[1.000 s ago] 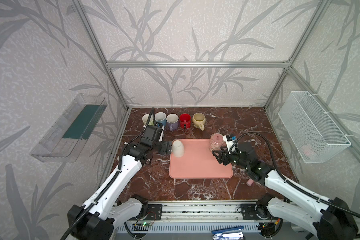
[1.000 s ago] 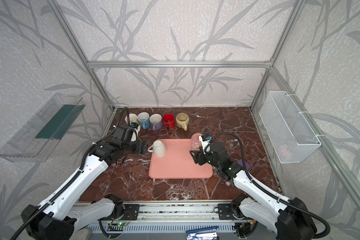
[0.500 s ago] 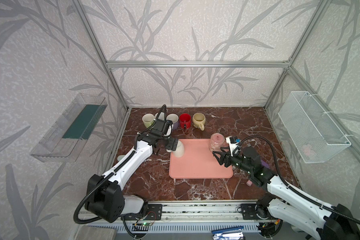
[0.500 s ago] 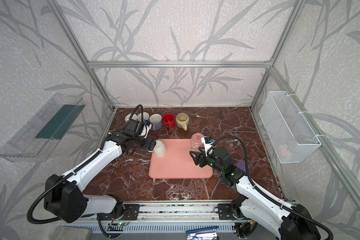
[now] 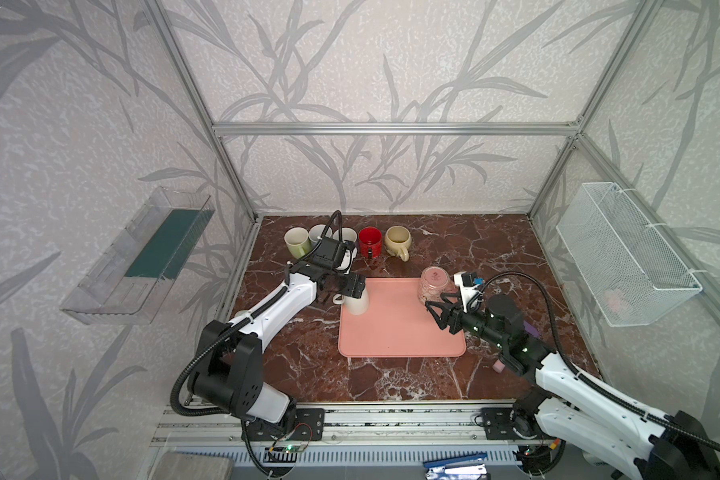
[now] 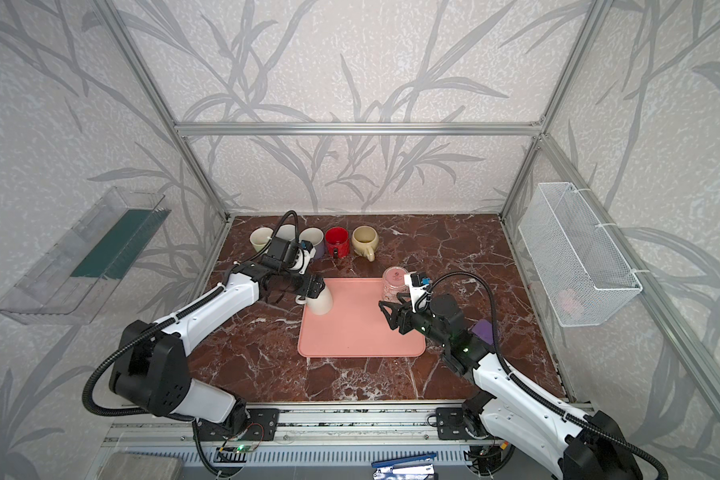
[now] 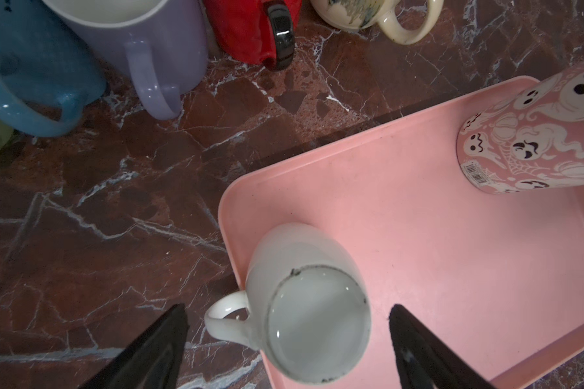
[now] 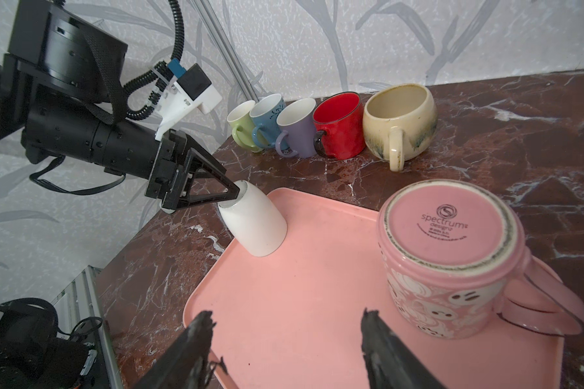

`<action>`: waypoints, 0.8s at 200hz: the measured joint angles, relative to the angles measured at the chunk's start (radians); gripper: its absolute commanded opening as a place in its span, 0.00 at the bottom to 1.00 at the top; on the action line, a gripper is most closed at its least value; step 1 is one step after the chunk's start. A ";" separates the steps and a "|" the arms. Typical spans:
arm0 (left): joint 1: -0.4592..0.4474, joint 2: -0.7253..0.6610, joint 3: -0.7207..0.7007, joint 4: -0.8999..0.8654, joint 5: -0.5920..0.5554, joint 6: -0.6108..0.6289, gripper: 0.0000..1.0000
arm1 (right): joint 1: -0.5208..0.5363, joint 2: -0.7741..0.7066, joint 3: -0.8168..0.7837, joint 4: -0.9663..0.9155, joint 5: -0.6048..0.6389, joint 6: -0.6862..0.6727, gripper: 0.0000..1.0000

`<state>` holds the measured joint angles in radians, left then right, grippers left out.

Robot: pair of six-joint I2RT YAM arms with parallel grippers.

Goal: Turn the mug right side up
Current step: Rotate the mug on the tray.

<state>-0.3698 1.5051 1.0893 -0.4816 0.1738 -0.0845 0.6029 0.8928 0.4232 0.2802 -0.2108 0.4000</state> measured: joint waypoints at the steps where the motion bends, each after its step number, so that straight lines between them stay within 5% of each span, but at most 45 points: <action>1: 0.000 0.000 0.000 0.001 0.001 -0.001 0.91 | 0.000 0.000 0.000 0.000 0.000 0.000 0.70; 160: -0.126 -0.057 -0.162 0.102 0.032 -0.146 0.91 | 0.000 0.003 0.000 0.000 -0.001 0.019 0.70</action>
<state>-0.4953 1.4483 0.9272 -0.3798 0.2054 -0.2302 0.6029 0.8959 0.4229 0.2802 -0.2119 0.4187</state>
